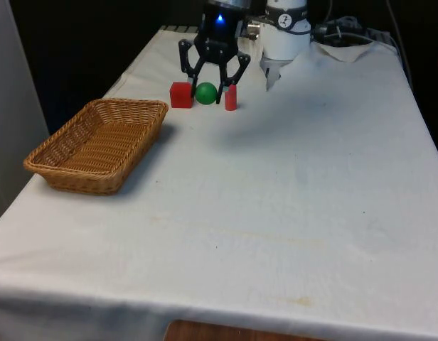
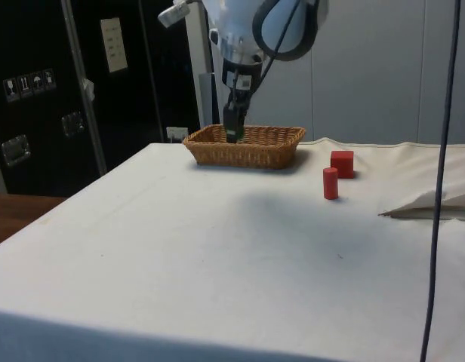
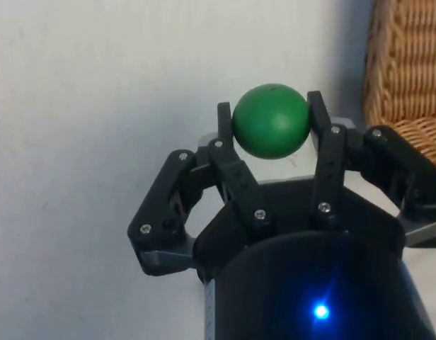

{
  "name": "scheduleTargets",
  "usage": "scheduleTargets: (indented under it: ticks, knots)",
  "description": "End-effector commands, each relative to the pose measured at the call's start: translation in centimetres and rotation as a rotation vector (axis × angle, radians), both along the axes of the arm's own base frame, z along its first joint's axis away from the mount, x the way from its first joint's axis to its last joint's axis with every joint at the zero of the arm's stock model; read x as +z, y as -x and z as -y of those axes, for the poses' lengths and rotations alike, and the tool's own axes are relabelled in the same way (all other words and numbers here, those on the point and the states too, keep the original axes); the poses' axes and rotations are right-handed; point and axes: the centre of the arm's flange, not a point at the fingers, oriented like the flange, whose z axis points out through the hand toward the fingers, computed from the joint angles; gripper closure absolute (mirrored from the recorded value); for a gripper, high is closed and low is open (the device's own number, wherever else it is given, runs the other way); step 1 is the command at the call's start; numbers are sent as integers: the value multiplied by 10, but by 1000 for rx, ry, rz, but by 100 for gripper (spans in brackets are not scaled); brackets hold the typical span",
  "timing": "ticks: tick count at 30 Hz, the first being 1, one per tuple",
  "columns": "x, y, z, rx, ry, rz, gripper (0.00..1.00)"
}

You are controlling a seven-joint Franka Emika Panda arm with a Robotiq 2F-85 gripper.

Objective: Pick up the object to the left of the cylinder and place it into the basket.

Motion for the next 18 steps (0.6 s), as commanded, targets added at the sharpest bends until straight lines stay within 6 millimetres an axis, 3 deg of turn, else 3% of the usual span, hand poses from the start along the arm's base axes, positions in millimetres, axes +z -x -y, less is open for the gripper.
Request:
scheduleTargets:
  ticks: [1,18]
  knots:
    - [3,0,1,4,-12,5,100]
    - [4,-9,47,-49,15,18,100]
